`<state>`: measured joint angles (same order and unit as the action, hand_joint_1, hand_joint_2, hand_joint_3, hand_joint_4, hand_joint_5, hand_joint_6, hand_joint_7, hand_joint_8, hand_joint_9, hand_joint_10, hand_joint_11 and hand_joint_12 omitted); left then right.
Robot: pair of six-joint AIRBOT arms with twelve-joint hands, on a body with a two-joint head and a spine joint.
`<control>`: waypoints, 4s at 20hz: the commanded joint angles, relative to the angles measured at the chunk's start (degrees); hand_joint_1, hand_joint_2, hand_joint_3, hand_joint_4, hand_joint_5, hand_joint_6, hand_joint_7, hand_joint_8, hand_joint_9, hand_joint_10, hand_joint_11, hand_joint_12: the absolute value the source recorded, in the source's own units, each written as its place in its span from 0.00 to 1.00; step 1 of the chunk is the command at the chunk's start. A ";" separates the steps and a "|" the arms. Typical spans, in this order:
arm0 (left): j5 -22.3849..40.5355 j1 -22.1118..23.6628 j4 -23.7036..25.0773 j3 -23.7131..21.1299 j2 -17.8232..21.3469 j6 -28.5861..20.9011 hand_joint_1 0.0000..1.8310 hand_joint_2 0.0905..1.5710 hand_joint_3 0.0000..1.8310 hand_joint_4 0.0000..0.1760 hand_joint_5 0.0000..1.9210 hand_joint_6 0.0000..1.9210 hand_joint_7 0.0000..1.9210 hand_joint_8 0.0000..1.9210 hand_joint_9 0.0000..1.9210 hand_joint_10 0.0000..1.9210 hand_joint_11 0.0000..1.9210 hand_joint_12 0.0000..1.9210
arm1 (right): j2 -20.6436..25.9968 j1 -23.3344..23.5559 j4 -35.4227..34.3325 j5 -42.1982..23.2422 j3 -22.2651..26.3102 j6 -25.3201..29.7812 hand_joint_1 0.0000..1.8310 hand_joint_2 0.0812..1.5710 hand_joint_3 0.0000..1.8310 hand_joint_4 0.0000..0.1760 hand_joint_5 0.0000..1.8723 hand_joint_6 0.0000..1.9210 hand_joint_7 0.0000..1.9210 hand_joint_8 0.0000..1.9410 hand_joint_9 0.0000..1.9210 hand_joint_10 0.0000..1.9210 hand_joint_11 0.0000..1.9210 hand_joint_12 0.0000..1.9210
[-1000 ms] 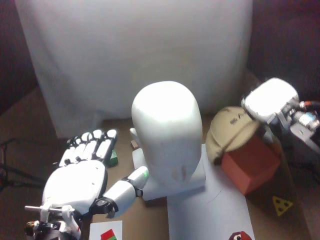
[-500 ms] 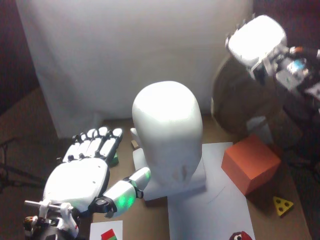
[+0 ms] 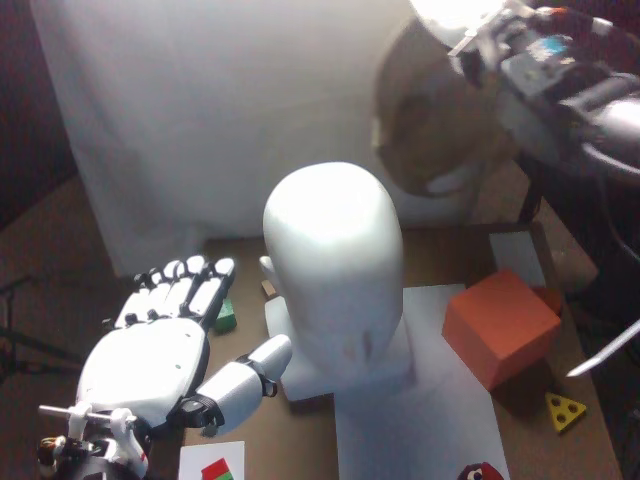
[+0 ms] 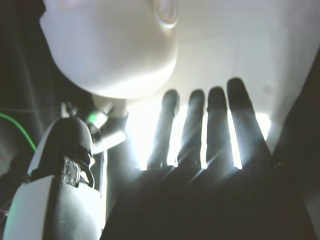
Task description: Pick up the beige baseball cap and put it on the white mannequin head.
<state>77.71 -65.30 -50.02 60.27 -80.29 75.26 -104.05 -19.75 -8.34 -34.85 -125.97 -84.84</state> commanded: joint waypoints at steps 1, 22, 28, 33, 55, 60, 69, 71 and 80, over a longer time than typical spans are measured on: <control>7.07 0.04 3.11 -0.02 0.28 0.14 0.00 0.72 0.00 0.39 0.03 0.00 0.00 0.00 0.00 0.00 0.00 0.11 | -0.42 1.37 0.13 -7.48 -0.19 -0.89 0.75 0.72 0.00 0.00 0.44 0.52 0.48 0.55 0.45 0.74 0.46 0.75; 12.84 -1.12 0.95 -1.26 0.41 -1.76 0.00 0.73 0.00 0.27 0.04 0.00 0.01 0.00 0.00 0.00 0.00 0.14 | 27.23 -13.31 -6.28 -22.91 63.10 -15.81 0.75 0.72 0.00 0.00 0.43 0.53 0.48 0.55 0.46 0.74 0.48 0.76; 12.87 -1.28 0.80 -1.25 0.46 -2.06 0.00 0.73 0.00 0.23 0.04 0.00 0.01 0.00 0.00 0.00 0.00 0.12 | 27.43 -16.90 -15.71 -23.59 68.29 -21.52 0.75 0.72 0.00 0.00 0.43 0.53 0.48 0.55 0.45 0.74 0.47 0.75; 12.94 -1.38 0.33 -1.42 0.39 -2.11 0.00 0.73 0.00 0.22 0.04 0.00 0.01 0.00 0.00 0.00 0.00 0.12 | 27.04 -19.50 -21.04 -22.08 70.13 -21.98 0.75 0.72 0.00 0.00 0.44 0.52 0.48 0.55 0.45 0.74 0.46 0.76; 11.49 1.59 0.26 -3.06 -3.84 0.78 0.00 0.73 0.00 0.22 0.03 0.00 0.00 0.00 0.00 0.00 0.00 0.09 | 24.80 -21.70 -24.43 -19.16 66.79 -26.13 0.75 0.72 0.00 0.00 0.43 0.56 0.46 0.56 0.46 0.73 0.43 0.75; 13.25 1.51 -0.65 -4.75 -4.17 1.90 0.00 0.73 0.00 0.22 0.04 0.00 0.00 0.00 0.00 0.00 0.00 0.11 | 25.04 -22.16 -25.42 -18.79 67.20 -26.44 0.57 0.70 0.00 0.00 0.35 0.17 0.36 0.15 0.28 0.35 0.24 0.75; 13.57 1.19 -1.84 -7.36 -1.22 2.23 0.00 0.73 0.00 0.23 0.04 0.00 0.01 0.00 0.01 0.00 0.00 0.14 | 27.31 -24.67 -27.51 -18.12 70.60 -28.09 0.35 0.63 0.00 0.41 0.14 0.00 0.11 0.00 0.09 0.00 0.00 0.39; 13.53 1.46 -2.74 -9.04 0.19 2.56 0.00 0.73 0.00 0.22 0.05 0.00 0.01 0.00 0.01 0.00 0.00 0.14 | 27.51 -24.88 -30.78 -16.53 70.60 -29.49 0.29 0.63 0.00 0.55 0.07 0.00 0.04 0.00 0.02 0.00 0.00 0.22; 11.39 7.21 -11.14 -20.27 6.76 17.59 0.00 0.73 0.00 0.22 0.05 0.00 0.01 0.00 0.00 0.00 0.00 0.14 | 41.78 -21.31 -33.25 -9.41 80.13 -25.86 0.25 0.57 0.00 0.77 0.03 0.00 0.00 0.00 0.00 0.00 0.00 0.11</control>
<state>84.58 -58.08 -65.14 39.72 -73.56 93.17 -61.71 -41.34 -44.03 -40.05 -45.52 -111.02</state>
